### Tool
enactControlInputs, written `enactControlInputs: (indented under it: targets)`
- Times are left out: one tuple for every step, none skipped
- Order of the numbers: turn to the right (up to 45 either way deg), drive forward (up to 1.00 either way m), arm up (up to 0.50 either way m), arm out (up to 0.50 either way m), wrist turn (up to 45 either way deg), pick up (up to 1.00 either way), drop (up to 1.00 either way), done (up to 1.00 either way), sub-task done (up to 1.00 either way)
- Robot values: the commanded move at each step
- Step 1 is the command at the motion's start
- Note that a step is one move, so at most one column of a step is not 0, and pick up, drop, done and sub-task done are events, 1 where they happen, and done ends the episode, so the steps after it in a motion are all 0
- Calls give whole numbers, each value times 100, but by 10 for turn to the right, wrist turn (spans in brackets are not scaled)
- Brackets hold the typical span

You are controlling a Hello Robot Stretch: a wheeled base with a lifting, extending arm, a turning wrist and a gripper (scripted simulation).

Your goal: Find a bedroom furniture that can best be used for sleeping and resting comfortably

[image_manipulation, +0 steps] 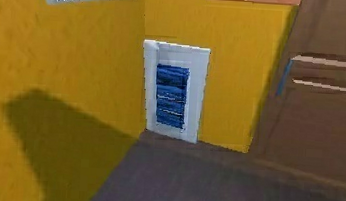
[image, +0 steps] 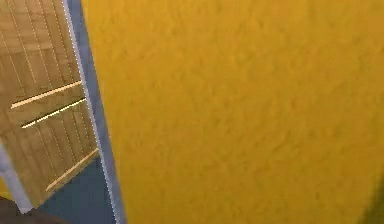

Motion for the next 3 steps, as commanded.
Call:
enactControlInputs:
  targets:
    - [-450, 0, 0, 0, 0, 0, 0, 0, 0]
    - [-60, 0, 0, 0, 0, 0, 0, 0, 0]
    - [-30, 0, 0, 0, 0, 0, 0, 0, 0]
